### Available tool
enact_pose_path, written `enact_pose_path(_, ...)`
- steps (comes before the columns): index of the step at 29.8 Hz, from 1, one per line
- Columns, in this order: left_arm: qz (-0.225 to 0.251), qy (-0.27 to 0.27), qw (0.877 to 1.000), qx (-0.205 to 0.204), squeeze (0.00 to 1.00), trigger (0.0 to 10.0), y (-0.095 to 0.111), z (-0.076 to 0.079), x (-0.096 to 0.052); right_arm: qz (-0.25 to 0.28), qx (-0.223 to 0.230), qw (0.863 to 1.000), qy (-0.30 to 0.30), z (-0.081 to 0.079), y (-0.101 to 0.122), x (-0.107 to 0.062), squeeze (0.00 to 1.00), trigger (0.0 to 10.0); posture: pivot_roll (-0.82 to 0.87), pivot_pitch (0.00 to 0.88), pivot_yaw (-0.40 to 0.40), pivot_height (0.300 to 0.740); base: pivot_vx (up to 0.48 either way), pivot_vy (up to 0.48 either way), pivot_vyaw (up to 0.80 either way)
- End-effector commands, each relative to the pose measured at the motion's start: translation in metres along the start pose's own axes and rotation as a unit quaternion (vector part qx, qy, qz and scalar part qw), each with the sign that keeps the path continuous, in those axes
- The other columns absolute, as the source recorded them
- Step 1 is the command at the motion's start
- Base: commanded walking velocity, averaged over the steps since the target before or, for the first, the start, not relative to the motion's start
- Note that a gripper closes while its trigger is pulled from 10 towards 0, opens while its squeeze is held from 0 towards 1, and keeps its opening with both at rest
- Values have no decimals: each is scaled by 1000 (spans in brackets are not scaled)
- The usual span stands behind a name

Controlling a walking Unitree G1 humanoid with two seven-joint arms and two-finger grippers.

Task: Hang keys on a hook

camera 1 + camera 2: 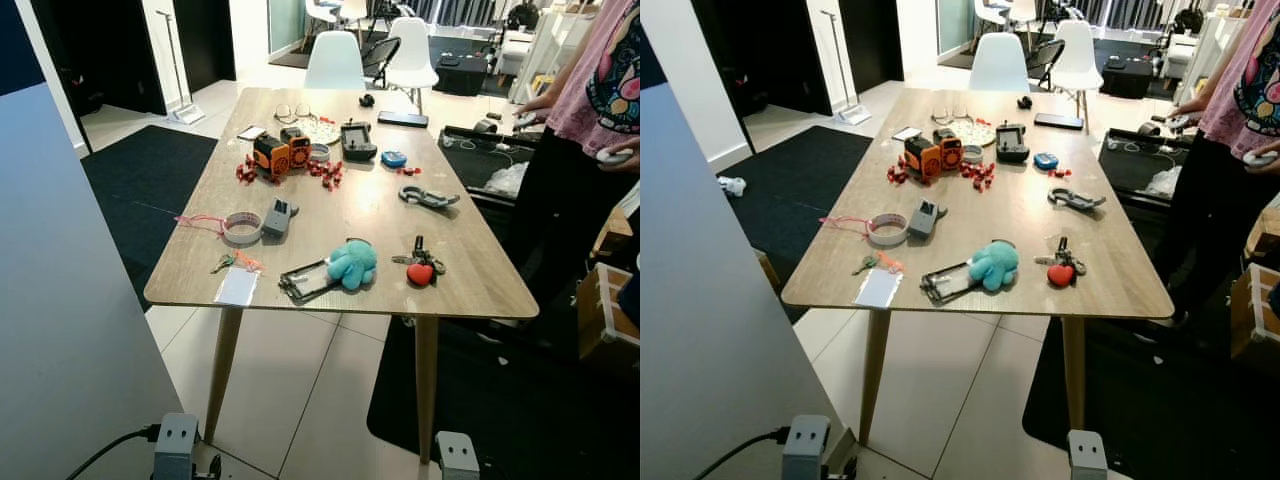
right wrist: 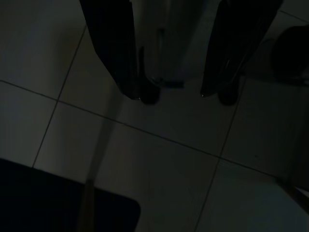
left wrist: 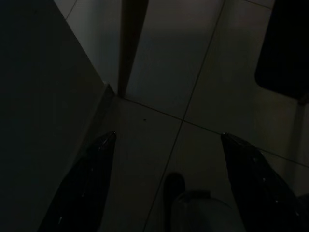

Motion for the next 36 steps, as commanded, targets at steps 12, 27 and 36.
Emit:
enact_pose_path(12,5,42,999,-6,0,10000,-3,-10,-4,-11,-40,999,22,-8,-6,0,0,10000,40,0,-49,740,0,0,0)
enact_pose_path(27,43,17,999,-7,0,10000,16,11,2,4,-58,998,24,-3,2,-1,0,10000,35,13,-56,740,0,0,0)
enact_pose_path(36,54,17,998,-15,0,10000,21,12,2,2,-66,997,28,-5,2,0,0,10000,38,18,-66,740,157,0,0)
Point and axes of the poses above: a point about 5 cm out from each wrist's last joint towards the gripper, its own x axis pointing out of the wrist towards the gripper, its own y axis along the axis of the wrist's last joint, z = x × y, the point moved 5 cm from there along x, pointing out of the wrist towards the gripper, and after that the axes turned 3 degrees about x, right-handed, at the moved point
